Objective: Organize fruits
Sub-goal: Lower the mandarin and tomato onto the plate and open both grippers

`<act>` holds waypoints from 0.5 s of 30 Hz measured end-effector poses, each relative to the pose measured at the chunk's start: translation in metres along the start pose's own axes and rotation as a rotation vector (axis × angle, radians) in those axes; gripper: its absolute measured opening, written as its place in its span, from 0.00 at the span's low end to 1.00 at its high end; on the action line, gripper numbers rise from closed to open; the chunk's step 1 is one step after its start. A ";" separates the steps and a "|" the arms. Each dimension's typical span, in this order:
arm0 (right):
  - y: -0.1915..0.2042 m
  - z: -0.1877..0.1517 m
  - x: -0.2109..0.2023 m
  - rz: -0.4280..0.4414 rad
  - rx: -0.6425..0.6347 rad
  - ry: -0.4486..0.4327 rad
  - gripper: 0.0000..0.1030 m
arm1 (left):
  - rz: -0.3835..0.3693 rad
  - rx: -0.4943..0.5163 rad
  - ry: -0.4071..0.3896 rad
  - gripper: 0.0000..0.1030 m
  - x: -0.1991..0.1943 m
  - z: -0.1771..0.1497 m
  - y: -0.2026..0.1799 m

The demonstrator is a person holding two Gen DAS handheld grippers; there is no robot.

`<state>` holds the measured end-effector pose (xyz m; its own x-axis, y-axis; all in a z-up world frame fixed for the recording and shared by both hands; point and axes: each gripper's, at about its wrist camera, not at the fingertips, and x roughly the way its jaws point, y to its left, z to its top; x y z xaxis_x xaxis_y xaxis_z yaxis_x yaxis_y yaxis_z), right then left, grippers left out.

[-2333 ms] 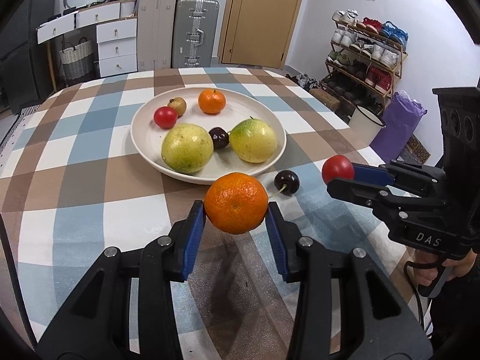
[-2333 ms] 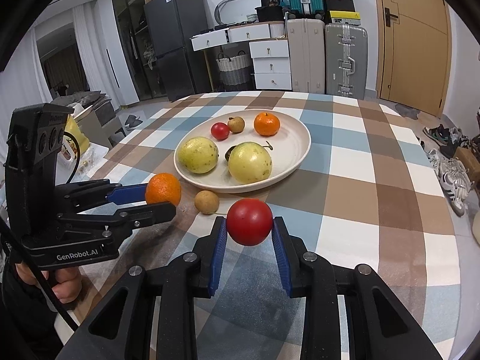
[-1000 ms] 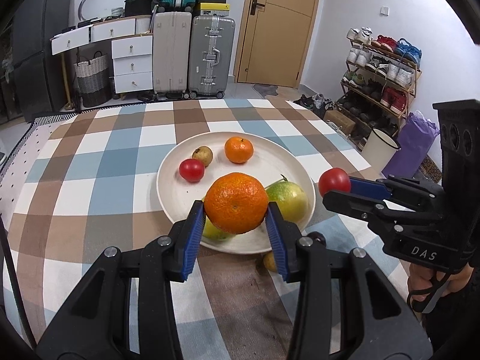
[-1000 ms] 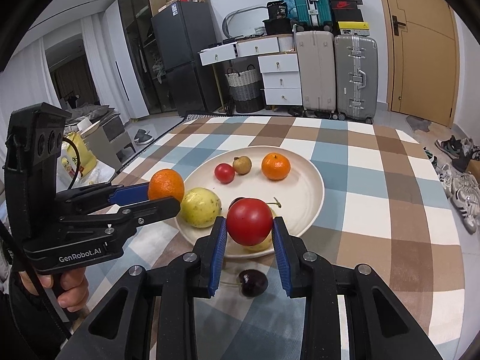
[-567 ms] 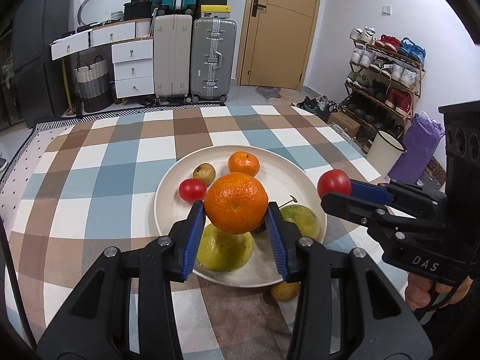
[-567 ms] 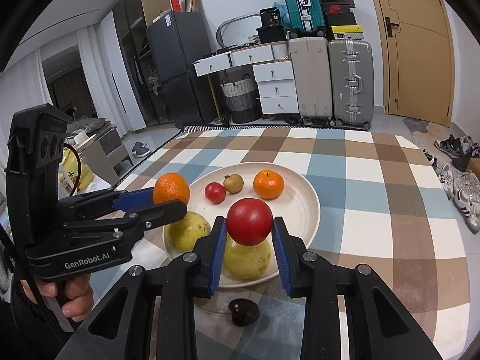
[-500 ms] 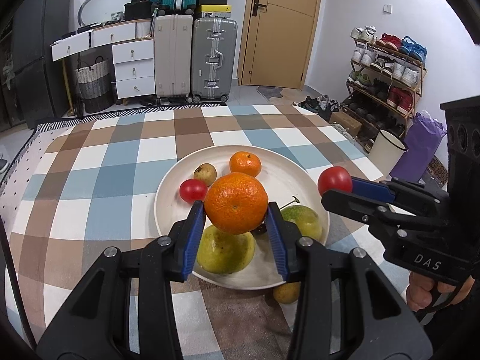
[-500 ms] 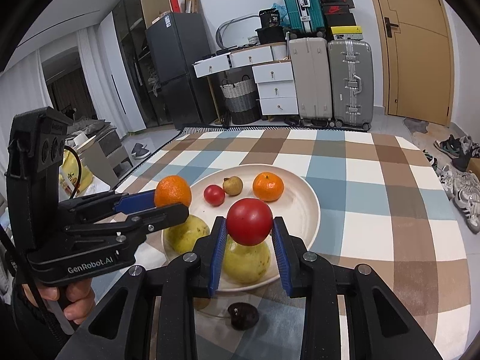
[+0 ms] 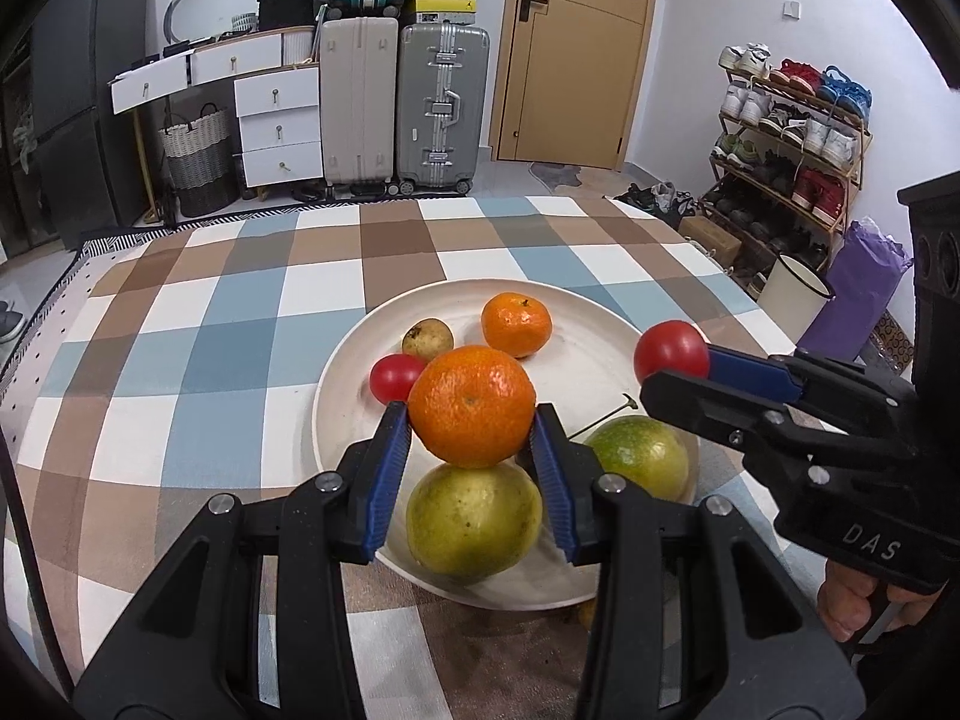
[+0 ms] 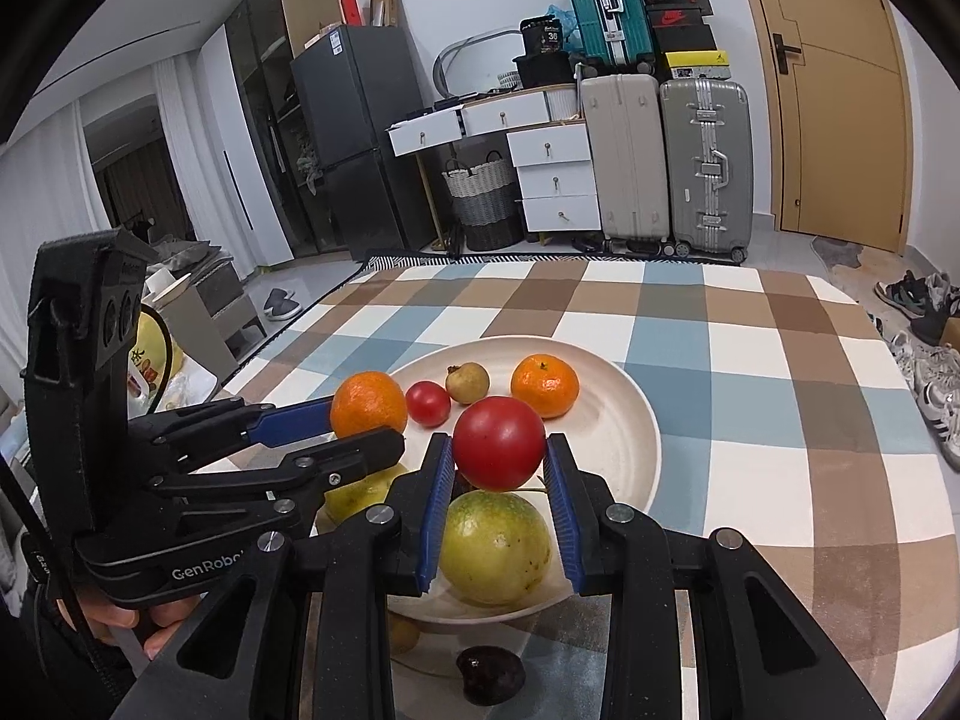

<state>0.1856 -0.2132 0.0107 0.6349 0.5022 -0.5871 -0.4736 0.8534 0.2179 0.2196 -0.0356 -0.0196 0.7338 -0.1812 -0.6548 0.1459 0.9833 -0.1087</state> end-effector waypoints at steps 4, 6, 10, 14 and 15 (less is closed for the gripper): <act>-0.002 -0.001 0.006 -0.006 0.001 0.006 0.30 | 0.005 -0.005 0.005 0.38 0.004 0.000 0.001; -0.003 -0.002 0.007 -0.006 0.004 0.009 0.30 | 0.008 -0.004 0.011 0.38 0.007 -0.001 0.001; -0.003 -0.003 0.009 -0.009 0.000 0.015 0.30 | 0.014 -0.002 0.025 0.37 0.012 -0.003 0.000; -0.004 -0.004 0.011 -0.011 0.001 0.020 0.30 | 0.015 0.002 0.023 0.37 0.013 -0.003 -0.001; -0.004 -0.004 0.012 -0.011 0.001 0.021 0.30 | 0.017 0.004 0.025 0.37 0.014 -0.003 -0.001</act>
<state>0.1922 -0.2110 -0.0001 0.6270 0.4895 -0.6060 -0.4658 0.8591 0.2120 0.2276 -0.0388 -0.0310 0.7195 -0.1636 -0.6749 0.1362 0.9862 -0.0938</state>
